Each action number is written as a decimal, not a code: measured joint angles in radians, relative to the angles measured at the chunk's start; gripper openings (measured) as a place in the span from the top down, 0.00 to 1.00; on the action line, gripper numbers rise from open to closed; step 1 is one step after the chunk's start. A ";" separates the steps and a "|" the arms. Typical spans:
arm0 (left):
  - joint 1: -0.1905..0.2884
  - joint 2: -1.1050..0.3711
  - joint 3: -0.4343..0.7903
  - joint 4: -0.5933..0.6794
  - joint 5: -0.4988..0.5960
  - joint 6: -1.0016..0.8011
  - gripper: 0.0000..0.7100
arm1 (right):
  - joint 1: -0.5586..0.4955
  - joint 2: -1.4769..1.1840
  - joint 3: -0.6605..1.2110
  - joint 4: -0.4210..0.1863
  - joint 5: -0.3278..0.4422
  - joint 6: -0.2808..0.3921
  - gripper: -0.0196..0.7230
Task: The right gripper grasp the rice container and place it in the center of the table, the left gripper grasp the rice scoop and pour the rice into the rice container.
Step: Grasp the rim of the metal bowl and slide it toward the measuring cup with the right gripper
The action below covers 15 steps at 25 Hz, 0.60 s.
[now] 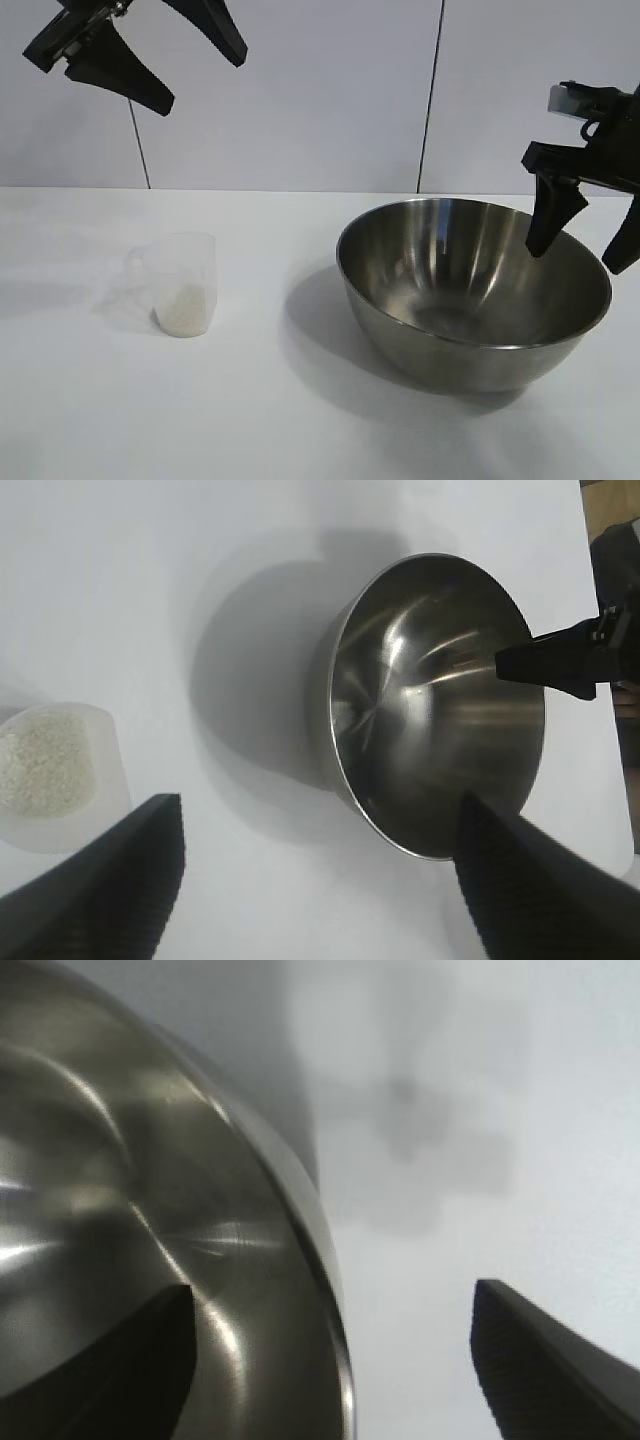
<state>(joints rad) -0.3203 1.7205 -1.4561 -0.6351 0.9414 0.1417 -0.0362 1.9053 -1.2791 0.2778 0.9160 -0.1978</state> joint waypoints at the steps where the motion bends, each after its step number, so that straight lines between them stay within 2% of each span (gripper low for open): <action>1: 0.000 0.000 0.000 0.000 0.000 0.000 0.23 | 0.000 0.013 0.000 0.006 -0.003 0.000 0.27; 7: 0.000 0.000 0.000 0.000 0.000 0.000 0.23 | 0.000 0.063 0.000 0.063 -0.022 -0.013 0.28; 9: 0.000 0.000 0.000 0.000 -0.002 0.000 0.23 | 0.000 0.067 0.000 0.072 -0.022 -0.014 0.33; 15: 0.000 0.000 0.000 0.000 -0.003 0.000 0.23 | 0.000 0.067 0.000 0.076 -0.022 -0.016 0.86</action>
<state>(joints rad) -0.3203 1.7205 -1.4561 -0.6351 0.9385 0.1417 -0.0362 1.9727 -1.2791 0.3539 0.8938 -0.2140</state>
